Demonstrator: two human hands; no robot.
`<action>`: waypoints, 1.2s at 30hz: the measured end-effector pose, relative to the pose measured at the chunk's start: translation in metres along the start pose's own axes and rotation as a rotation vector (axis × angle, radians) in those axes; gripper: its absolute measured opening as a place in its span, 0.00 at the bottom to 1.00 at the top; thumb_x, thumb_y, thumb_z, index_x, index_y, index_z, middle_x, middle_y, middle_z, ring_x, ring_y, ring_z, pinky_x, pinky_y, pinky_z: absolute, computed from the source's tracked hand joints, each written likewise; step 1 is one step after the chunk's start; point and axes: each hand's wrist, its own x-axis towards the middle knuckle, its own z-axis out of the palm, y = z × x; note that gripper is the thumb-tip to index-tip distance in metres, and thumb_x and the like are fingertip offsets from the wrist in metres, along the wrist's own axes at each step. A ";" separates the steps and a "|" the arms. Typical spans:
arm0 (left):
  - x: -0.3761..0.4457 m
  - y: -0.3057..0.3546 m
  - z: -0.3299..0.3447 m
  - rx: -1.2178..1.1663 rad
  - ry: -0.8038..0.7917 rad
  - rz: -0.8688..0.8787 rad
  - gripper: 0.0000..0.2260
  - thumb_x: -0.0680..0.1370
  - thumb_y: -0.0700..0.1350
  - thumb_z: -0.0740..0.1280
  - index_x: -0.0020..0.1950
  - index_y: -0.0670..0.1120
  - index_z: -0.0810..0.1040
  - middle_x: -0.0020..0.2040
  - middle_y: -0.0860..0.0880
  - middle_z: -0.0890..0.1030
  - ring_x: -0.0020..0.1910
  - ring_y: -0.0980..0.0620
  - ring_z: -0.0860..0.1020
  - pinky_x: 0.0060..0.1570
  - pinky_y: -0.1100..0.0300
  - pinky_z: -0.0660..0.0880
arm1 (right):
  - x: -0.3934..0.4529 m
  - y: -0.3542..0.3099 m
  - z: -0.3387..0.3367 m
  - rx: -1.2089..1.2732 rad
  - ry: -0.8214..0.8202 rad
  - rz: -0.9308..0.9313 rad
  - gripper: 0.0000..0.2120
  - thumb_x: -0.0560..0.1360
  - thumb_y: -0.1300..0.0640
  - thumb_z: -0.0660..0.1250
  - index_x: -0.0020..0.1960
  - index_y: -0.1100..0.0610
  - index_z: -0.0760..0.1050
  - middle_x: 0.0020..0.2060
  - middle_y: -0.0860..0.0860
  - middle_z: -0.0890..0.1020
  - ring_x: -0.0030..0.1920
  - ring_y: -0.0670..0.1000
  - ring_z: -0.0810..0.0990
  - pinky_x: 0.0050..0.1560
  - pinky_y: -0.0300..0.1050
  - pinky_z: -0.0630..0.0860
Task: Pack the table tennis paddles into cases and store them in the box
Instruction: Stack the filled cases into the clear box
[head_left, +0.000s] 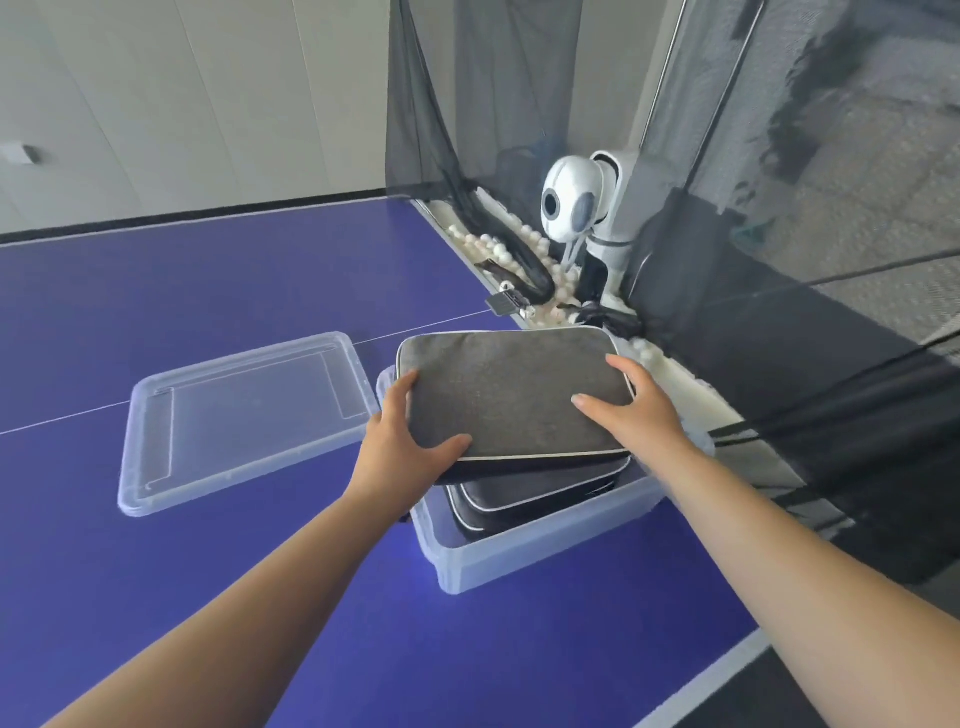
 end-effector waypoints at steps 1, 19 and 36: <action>0.007 0.003 0.010 0.017 -0.014 -0.029 0.42 0.69 0.57 0.76 0.74 0.66 0.53 0.66 0.47 0.68 0.59 0.47 0.73 0.52 0.52 0.78 | 0.014 0.005 -0.004 -0.005 -0.022 0.000 0.34 0.68 0.44 0.75 0.70 0.40 0.65 0.68 0.44 0.72 0.65 0.48 0.73 0.61 0.45 0.74; 0.020 0.009 0.115 0.369 -0.151 -0.306 0.47 0.68 0.63 0.73 0.75 0.69 0.42 0.60 0.46 0.62 0.62 0.42 0.71 0.61 0.49 0.73 | 0.109 0.093 0.008 -0.344 -0.387 0.133 0.47 0.62 0.32 0.74 0.75 0.41 0.57 0.69 0.55 0.68 0.66 0.57 0.72 0.64 0.53 0.73; 0.013 0.017 0.073 0.420 -0.162 -0.198 0.36 0.75 0.60 0.68 0.78 0.57 0.53 0.70 0.43 0.66 0.66 0.42 0.71 0.65 0.47 0.71 | 0.090 0.077 0.005 -0.502 -0.306 0.095 0.43 0.70 0.35 0.69 0.78 0.49 0.57 0.72 0.55 0.68 0.69 0.58 0.69 0.64 0.52 0.70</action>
